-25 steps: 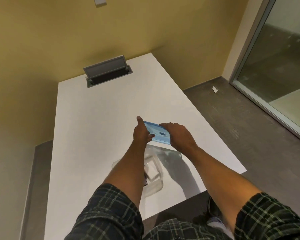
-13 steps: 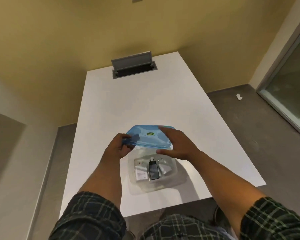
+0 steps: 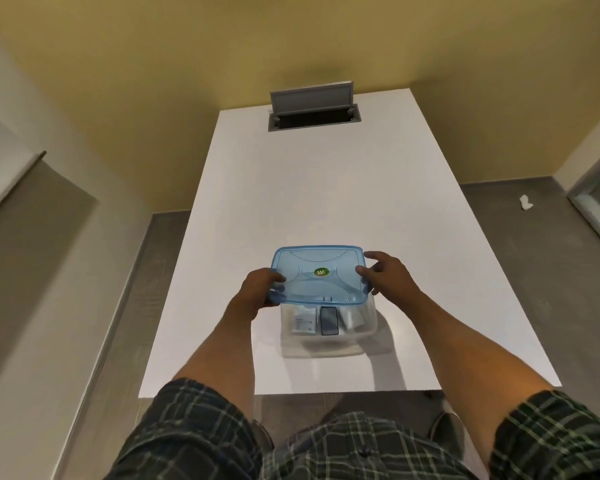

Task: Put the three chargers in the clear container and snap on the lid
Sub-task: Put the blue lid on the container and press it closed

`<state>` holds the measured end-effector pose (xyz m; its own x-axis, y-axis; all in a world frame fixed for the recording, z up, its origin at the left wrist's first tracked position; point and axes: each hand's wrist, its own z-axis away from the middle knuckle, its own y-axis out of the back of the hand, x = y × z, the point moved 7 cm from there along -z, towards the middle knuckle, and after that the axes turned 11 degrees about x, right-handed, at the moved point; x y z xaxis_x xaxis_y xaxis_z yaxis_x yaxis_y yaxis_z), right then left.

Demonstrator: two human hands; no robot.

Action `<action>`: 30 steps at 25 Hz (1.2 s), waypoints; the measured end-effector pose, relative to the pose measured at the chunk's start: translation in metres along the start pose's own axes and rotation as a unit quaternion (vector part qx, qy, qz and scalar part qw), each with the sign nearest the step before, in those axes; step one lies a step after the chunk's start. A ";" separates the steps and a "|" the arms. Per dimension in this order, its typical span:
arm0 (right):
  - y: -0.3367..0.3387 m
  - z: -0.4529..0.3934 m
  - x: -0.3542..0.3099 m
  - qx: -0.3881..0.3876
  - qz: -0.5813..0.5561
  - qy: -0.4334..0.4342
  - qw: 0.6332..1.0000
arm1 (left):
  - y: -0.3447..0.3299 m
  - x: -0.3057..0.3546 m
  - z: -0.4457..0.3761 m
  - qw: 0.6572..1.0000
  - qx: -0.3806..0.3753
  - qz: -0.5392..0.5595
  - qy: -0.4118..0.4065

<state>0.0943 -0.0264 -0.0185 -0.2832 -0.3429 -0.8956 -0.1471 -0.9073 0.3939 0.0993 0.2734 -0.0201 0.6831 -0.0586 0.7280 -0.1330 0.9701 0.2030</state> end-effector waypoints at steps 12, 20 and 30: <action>0.005 0.018 0.027 -0.042 0.066 -0.030 0.996 | 0.012 -0.017 0.012 0.896 0.084 -0.377 -0.220; 0.005 0.019 0.029 -0.046 0.167 0.007 0.985 | 0.008 -0.027 0.013 0.861 0.075 -0.447 -0.232; -0.007 0.013 0.021 -0.080 0.284 0.060 0.954 | -0.003 -0.015 0.015 0.834 0.026 -0.469 -0.291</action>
<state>0.0775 -0.0245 -0.0372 -0.1623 -0.8071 -0.5677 0.1465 -0.5887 0.7950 0.0786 0.2677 -0.0224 0.0426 -0.9044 0.4245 0.2233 0.4227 0.8783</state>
